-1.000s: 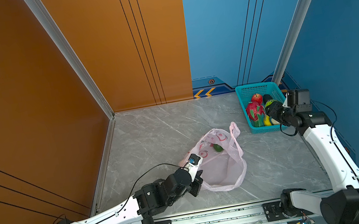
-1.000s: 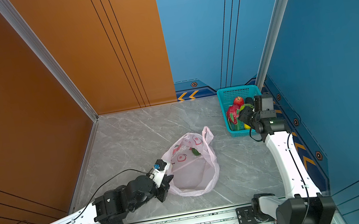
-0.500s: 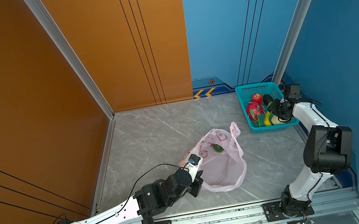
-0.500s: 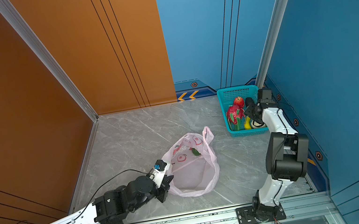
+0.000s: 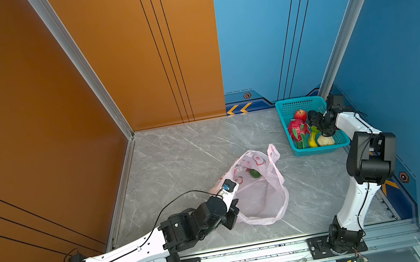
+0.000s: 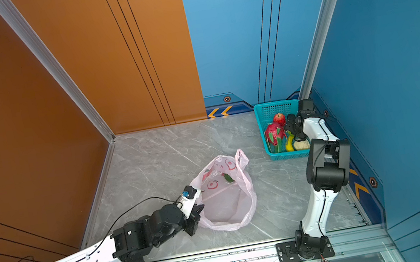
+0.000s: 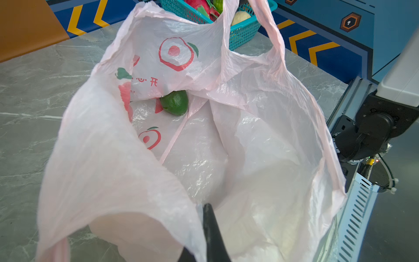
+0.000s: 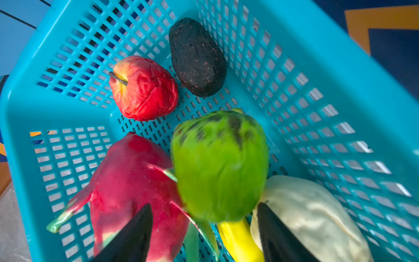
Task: Untie the knot of the plastic bag and take out the fruit
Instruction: 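Open the right gripper to release the custard apple into the basket, then move the right gripper back from the basket toward the bag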
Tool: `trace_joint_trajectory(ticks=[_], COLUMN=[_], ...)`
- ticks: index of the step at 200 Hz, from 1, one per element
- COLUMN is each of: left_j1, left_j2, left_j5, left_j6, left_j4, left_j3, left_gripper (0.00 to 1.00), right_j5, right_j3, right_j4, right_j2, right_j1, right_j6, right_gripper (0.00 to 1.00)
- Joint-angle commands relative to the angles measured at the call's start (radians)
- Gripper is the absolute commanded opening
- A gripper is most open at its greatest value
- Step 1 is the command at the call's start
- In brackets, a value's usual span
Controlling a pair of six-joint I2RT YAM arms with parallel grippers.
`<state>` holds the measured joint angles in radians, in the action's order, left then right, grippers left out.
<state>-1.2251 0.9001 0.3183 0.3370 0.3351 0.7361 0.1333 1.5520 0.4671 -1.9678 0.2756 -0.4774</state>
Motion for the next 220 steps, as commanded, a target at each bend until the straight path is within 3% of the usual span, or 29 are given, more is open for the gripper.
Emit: trace_joint_trajectory(ticks=[1,72,133,178,220], left_j1=[-0.008,-0.007,-0.007,-0.007,-0.016], left_j2=[0.000,-0.009,-0.014,-0.022,-0.039], left_j5=[0.026,0.018,0.000,-0.009,-0.026], left_j6=[0.002,-0.009,-0.018,-0.026,-0.017], left_j4=[0.026,0.026,0.015,0.006,0.004], left_j3=[0.028,0.025,0.017,0.015,-0.004], left_gripper=[0.00,0.00,0.00,0.00,0.00], right_j5=[-0.037,-0.031,0.009,0.008,-0.033], right_j3=[0.028,-0.047,-0.122,-0.156,-0.168], right_j4=[0.041,0.060,0.165,0.295,0.412], right_j2=[0.021,0.140,0.354,0.548,0.734], right_j1=[-0.011,-0.034,-0.120,-0.274,-0.500], right_j6=[0.021,0.028,0.029,0.016,-0.085], right_gripper=[0.78,0.80,0.82,0.86,0.86])
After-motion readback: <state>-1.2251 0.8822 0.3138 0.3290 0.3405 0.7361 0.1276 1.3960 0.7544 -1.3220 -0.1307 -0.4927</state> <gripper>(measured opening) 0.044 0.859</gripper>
